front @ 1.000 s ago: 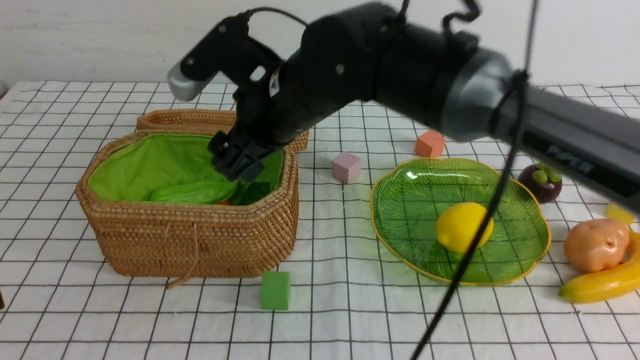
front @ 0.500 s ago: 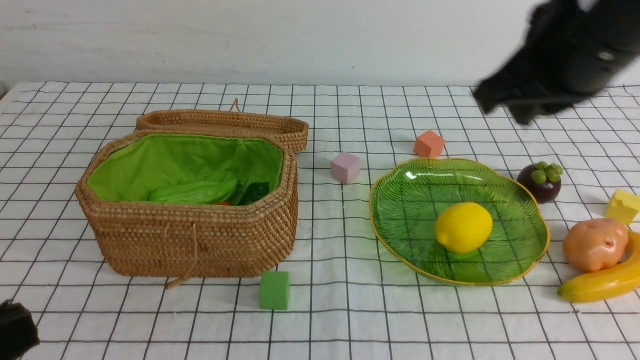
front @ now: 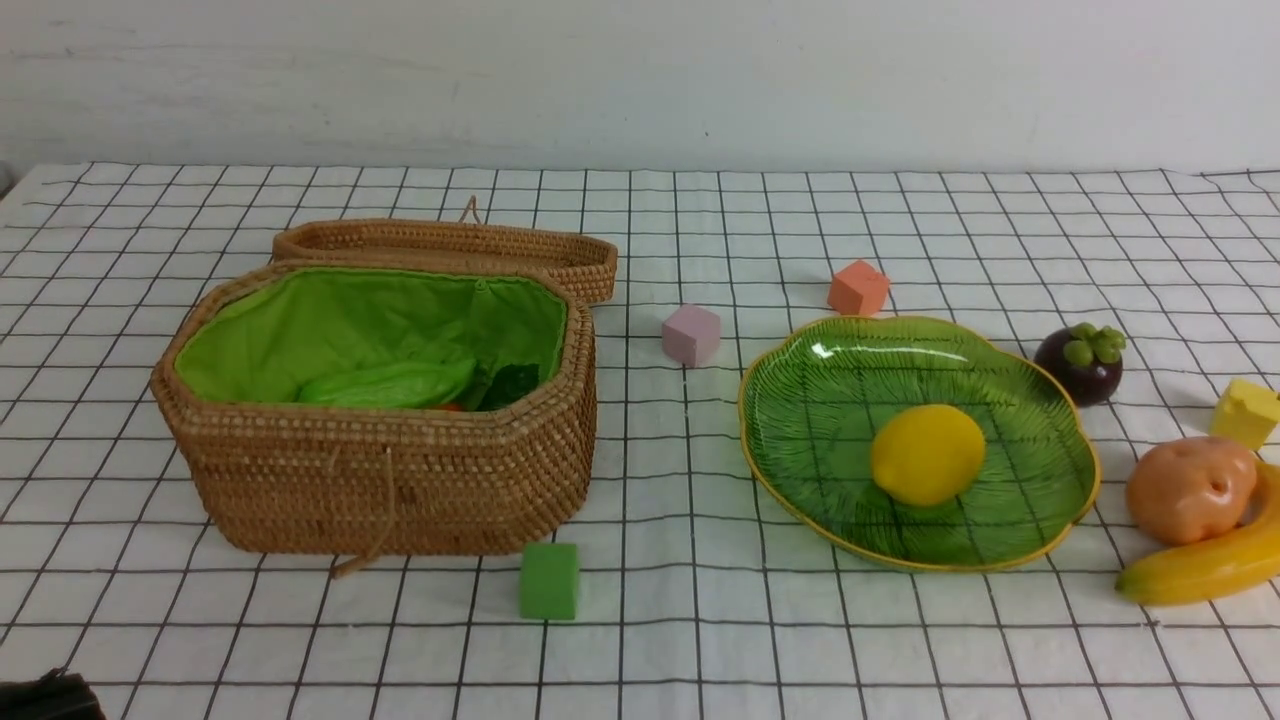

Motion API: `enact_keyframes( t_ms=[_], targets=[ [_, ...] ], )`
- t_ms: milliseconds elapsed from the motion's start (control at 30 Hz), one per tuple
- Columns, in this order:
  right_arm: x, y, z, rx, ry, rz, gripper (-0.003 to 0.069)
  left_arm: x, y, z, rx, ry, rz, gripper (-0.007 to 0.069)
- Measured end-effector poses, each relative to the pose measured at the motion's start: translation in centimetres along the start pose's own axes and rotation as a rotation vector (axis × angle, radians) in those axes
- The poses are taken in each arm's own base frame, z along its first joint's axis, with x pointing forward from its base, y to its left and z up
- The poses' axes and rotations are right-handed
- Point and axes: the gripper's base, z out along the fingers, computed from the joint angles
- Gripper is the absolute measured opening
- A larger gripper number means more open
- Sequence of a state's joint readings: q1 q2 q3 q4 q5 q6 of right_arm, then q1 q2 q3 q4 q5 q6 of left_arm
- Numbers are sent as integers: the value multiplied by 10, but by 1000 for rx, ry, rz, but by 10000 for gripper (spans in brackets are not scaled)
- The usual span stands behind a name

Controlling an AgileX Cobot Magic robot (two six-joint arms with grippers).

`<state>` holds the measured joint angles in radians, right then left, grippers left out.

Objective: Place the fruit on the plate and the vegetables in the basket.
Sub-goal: Use the right arm to grab a banana and put it into the right plate

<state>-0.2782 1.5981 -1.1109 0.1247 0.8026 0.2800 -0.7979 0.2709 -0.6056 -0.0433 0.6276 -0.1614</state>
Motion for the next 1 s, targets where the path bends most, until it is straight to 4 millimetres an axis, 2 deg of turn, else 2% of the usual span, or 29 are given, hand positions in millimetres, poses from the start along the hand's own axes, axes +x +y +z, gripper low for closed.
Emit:
enact_keyframes(
  t_ms=[100, 200, 500, 767, 933, 1000],
  targets=[
    [-7, -10, 17, 6, 4, 27, 474, 0, 0, 0, -1, 2, 1, -5],
    [-16, -20, 46, 11, 1, 67, 478, 0, 1, 0, -8, 3, 10, -1],
    [-22, -22, 84, -5, 3, 96, 469, 0, 1, 0, -11, -2, 15, 0],
    [-23, -20, 94, -26, 35, 57, 446, -3, 1, 0, -6, -31, 15, 2],
    [-24, -22, 94, -36, 36, 35, 342, -10, -1, -1, 10, -113, 13, 5],
    [-23, -22, 94, -37, 39, 34, 342, -11, -1, -1, 11, -118, 13, 5]
  ],
)
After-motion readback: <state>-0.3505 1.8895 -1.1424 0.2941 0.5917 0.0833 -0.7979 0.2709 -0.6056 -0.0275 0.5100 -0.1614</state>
